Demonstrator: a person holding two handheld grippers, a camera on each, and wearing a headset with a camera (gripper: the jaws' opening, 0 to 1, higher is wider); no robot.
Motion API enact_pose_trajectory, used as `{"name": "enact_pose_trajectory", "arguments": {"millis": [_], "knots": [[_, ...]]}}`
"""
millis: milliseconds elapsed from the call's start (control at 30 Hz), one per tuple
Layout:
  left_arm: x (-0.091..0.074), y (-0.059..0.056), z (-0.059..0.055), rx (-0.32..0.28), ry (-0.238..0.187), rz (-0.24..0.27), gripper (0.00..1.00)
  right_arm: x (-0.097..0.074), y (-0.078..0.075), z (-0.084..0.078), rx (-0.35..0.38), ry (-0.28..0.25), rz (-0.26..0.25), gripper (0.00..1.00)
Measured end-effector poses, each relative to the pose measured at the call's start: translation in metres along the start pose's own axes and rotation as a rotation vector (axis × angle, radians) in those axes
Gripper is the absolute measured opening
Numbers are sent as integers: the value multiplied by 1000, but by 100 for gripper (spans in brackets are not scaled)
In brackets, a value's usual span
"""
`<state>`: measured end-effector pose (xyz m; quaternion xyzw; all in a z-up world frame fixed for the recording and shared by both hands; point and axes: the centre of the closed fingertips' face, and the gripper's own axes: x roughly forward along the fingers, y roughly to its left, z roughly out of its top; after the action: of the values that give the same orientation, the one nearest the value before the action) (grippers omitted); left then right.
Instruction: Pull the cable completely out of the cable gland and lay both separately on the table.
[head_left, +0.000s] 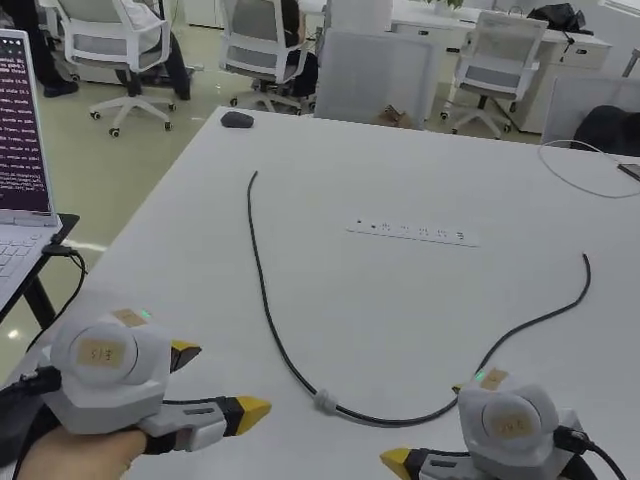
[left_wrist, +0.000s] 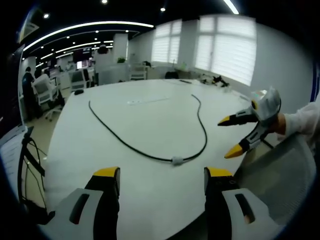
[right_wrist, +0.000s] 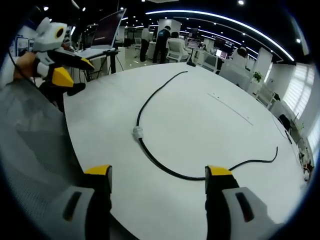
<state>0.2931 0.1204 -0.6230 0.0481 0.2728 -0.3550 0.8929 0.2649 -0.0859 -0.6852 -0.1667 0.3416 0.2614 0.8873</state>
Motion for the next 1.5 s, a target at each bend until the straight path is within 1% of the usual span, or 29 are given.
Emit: {"name": "enact_pose_trajectory", "arguments": {"millis": [200, 333, 400, 533, 700, 833, 1033, 1333, 1433, 1500], "knots": [[-1, 2, -1, 3, 3, 8, 68, 0, 0, -3, 36, 3, 5, 78], [0, 3, -2, -1, 9, 9, 68, 0, -1, -3, 42, 4, 5, 78], [0, 4, -4, -17, 16, 14, 68, 0, -1, -3, 43, 5, 5, 77], [0, 4, -3, -44, 7, 12, 68, -1, -3, -4, 46, 7, 2, 76], [1, 1, -3, -32, 11, 7, 67, -1, -3, -6, 51, 14, 4, 75], [2, 0, -6, -18, 23, 7, 67, -1, -2, -6, 55, 11, 8, 74], [1, -1, -4, -25, 11, 3, 66, -1, -1, -6, 53, 11, 11, 74], [2, -3, -4, -22, 16, -5, 65, 0, -1, -6, 48, 14, 15, 73], [1, -3, -3, -23, 13, -6, 65, 0, 1, -6, 53, 13, 27, 69], [1, -3, -2, -27, 8, -4, 64, 0, 3, -6, 61, 12, 34, 69]]}}
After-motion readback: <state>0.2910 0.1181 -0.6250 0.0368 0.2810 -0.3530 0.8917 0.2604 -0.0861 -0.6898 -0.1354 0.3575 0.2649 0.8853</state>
